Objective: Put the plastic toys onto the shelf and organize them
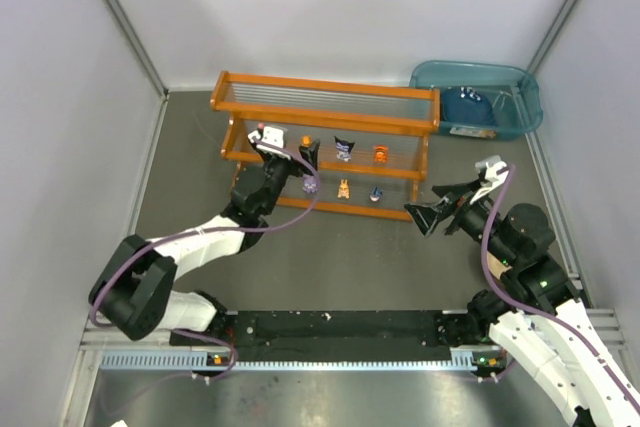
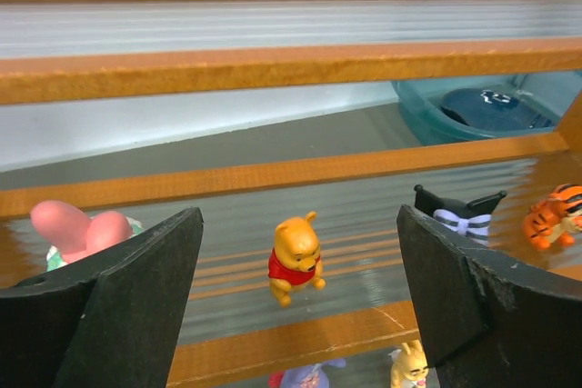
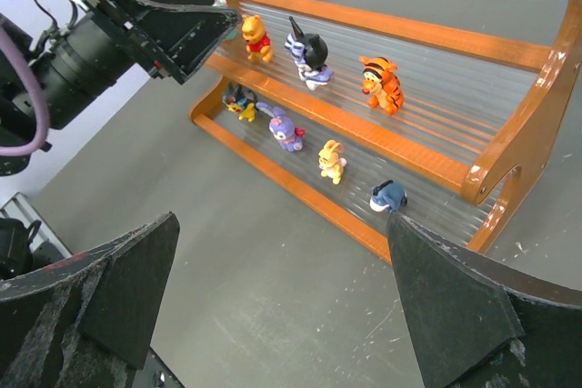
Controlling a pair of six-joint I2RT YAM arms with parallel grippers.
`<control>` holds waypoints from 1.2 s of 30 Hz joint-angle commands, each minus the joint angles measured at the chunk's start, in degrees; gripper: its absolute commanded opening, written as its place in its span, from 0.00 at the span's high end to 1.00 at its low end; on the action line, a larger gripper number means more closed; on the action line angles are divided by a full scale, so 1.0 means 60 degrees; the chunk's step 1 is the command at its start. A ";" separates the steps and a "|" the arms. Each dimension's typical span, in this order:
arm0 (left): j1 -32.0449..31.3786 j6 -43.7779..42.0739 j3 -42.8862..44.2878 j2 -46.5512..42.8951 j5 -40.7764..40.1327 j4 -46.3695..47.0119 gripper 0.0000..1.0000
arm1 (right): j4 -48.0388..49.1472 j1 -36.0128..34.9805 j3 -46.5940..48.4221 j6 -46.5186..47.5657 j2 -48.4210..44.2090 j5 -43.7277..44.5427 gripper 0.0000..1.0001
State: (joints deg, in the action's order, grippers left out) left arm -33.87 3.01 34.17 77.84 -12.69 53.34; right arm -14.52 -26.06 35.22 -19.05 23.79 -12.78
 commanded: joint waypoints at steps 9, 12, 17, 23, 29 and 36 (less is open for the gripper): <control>-0.0156 0.0933 -0.0408 -0.3406 0.0708 -0.3519 0.01 | 0.0414 0.0023 0.0048 0.0172 -0.0054 -0.0083 0.01; -0.0200 0.1723 -0.0189 -0.4212 0.0051 -0.5047 0.01 | 0.0399 0.0023 0.0048 0.0172 -0.0083 0.0049 0.01; -0.0273 0.2926 -0.0274 -0.5647 -0.0273 -0.7438 0.01 | 0.0195 0.0023 0.0077 0.0172 -0.0274 0.0546 0.01; -0.0303 0.3674 -0.1271 -0.8196 -0.0726 -0.8799 0.01 | -0.0040 0.0023 0.0062 0.0142 -0.0508 0.1250 0.01; -0.0303 0.3850 -0.1565 -0.9268 -0.1063 -1.0204 0.01 | -0.0113 0.0023 0.0150 0.0157 -0.0391 0.1455 0.01; -0.0303 0.3777 -0.1389 -0.9487 -0.1269 -1.0648 0.01 | -0.0231 0.0023 0.0282 0.0128 -0.0362 0.1514 0.01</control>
State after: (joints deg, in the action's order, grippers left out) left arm -35.46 25.61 25.23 22.24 -18.96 -8.82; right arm -16.10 -26.06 35.24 -19.00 21.30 -4.60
